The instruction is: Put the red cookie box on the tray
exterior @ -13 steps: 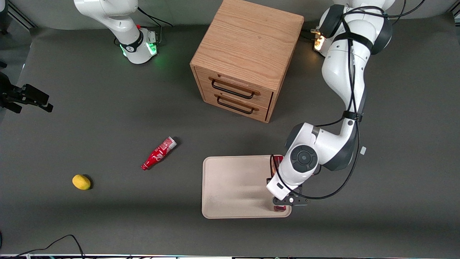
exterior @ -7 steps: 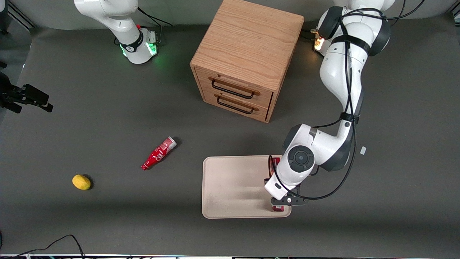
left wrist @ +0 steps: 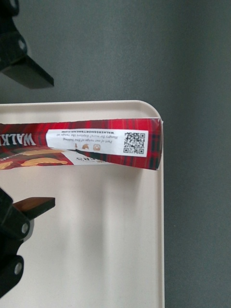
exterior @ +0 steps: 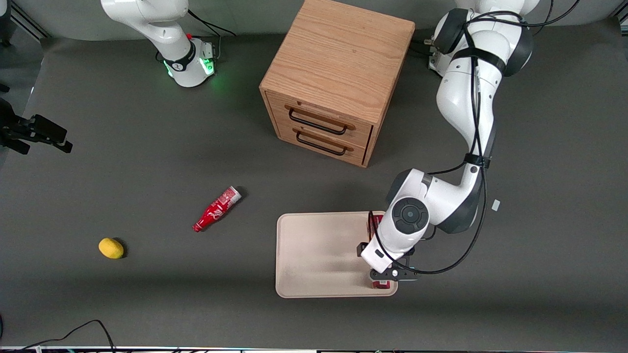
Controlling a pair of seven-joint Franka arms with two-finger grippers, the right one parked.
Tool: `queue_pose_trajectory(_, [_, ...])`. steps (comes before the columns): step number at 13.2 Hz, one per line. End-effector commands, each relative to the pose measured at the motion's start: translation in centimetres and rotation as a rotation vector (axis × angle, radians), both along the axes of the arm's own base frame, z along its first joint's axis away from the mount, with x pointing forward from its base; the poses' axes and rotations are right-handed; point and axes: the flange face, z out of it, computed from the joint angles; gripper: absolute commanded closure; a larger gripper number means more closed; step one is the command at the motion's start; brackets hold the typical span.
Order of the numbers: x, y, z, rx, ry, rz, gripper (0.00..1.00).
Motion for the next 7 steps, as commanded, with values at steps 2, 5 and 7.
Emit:
queue_pose_trajectory(2, [0.0,-0.1,1.8,0.024,-0.007,0.016,0.00])
queue_pose_trajectory(5, [-1.3,2.1,7.8,0.079,0.106,0.023,0.00])
queue_pose_trajectory(7, [-1.9,5.6,13.4,0.112,0.151,-0.048,0.00])
